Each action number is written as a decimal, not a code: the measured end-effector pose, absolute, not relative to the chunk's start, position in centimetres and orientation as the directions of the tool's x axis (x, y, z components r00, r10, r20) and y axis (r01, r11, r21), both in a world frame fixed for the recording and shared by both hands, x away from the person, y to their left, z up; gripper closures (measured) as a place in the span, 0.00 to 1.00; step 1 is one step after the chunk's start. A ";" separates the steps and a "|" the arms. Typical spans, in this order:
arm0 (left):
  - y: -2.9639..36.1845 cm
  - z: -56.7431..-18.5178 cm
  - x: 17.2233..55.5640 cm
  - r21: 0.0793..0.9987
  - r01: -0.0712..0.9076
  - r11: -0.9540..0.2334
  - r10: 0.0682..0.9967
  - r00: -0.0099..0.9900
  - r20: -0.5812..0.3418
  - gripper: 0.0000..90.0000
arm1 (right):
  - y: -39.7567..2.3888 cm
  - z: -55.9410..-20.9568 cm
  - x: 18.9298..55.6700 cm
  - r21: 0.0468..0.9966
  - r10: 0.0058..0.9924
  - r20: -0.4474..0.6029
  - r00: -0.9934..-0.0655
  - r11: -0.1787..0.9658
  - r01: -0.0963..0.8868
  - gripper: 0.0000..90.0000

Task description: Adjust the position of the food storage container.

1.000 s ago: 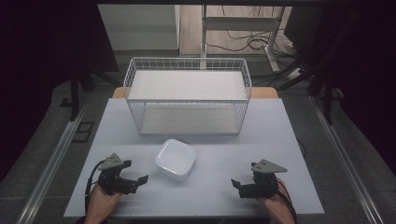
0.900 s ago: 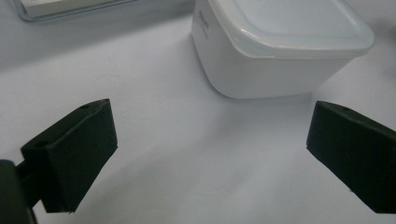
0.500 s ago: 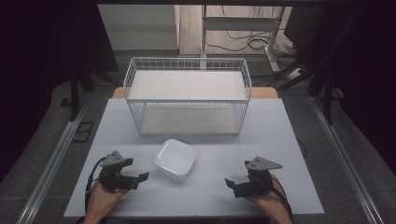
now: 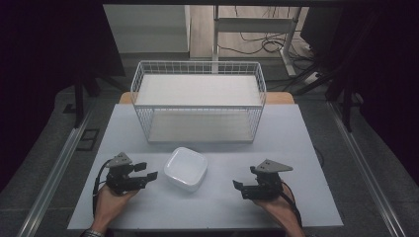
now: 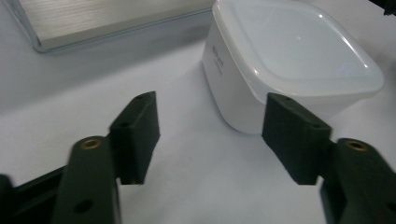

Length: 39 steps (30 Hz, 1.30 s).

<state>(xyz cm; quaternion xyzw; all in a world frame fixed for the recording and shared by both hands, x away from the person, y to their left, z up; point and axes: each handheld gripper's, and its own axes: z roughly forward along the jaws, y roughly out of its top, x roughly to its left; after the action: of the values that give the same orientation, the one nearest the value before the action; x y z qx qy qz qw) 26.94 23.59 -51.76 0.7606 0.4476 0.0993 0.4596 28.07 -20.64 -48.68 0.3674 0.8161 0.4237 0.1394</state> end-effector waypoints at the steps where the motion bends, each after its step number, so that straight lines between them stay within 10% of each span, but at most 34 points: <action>1: 23.5 -51.8 27.2 0.787 0.591 -0.174 0.774 0.577 -0.262 0.47 | -20.5 -48.6 28.1 0.794 0.717 0.082 -0.693 0.372 0.480 0.24; 14: 22.5 -51.8 29.4 0.780 0.597 -0.190 0.769 0.584 -0.260 0.85 | -17.8 -48.5 29.5 0.773 0.695 0.085 -0.714 0.406 0.487 0.40; 24: 20.9 -52.2 30.2 0.742 0.632 -0.221 0.736 0.608 -0.298 1.00 | -13.9 -49.6 31.2 0.726 0.601 0.128 -0.789 0.485 0.487 0.93; 39: 17.7 -52.1 29.2 0.728 0.623 -0.286 0.682 0.666 -0.302 1.00 | -13.8 -49.9 30.9 0.713 0.598 0.145 -0.788 0.489 0.502 0.99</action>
<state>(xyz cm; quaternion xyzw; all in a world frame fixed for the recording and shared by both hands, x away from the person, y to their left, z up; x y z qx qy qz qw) 29.17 17.74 -52.09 0.8013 0.4072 0.0336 0.4371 30.88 -13.77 -49.92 0.3197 0.8608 0.3913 0.0612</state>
